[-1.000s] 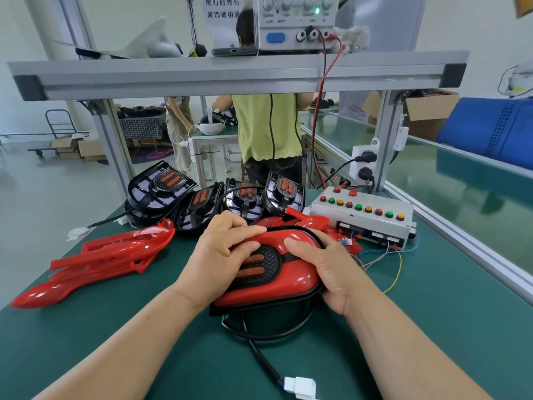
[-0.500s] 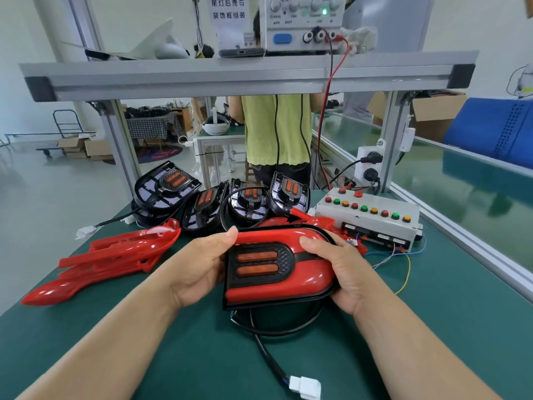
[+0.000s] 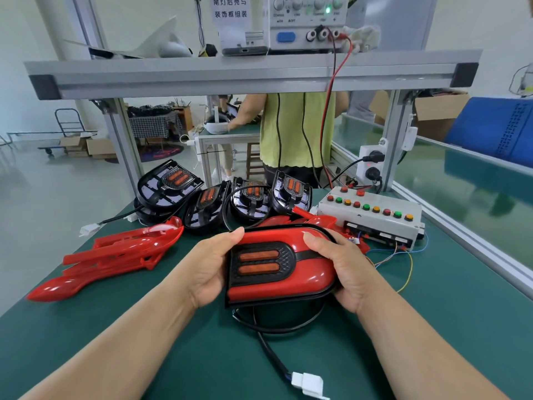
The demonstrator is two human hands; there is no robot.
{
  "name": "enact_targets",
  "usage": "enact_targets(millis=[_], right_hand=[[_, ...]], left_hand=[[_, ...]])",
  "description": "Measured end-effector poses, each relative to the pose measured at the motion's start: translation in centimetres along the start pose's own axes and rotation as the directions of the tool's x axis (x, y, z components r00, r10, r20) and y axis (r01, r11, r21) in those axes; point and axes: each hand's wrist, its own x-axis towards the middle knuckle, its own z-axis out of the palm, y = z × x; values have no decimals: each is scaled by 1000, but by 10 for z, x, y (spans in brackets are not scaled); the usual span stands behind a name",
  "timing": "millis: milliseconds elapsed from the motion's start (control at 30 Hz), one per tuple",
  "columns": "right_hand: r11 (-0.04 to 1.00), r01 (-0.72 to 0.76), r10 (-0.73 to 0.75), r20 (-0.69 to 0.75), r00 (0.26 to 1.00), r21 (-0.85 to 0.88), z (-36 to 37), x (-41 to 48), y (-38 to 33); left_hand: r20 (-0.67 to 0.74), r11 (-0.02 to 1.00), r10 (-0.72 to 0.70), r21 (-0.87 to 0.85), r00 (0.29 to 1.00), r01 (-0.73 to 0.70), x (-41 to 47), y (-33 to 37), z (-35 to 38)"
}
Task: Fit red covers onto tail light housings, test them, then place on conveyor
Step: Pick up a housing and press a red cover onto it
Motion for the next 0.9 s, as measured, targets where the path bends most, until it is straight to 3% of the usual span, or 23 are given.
enact_targets(millis=[333, 467, 533, 600, 667, 900], right_hand=[[1000, -14, 14, 19, 1000, 8, 2, 1, -1], [1000, -14, 13, 21, 1000, 28, 4, 1, 0], [999, -8, 7, 29, 1000, 46, 5, 1, -1], [999, -2, 1, 32, 1000, 39, 5, 0, -1], [1000, 15, -16, 31, 999, 9, 6, -1, -2], [1000, -12, 12, -15, 1000, 8, 7, 2, -3]], left_hand=[[25, 1000, 7, -30, 1000, -7, 1, 1, 1], [-79, 995, 89, 51, 993, -86, 4, -1, -1], [-191, 881, 344, 405, 919, -246, 6, -2, -5], [-83, 610, 588, 698, 805, -374, 4, -2, -9], [58, 474, 651, 747, 757, -465, 1, -3, -9], [138, 333, 715, 794, 685, -508, 0, 0, -7]])
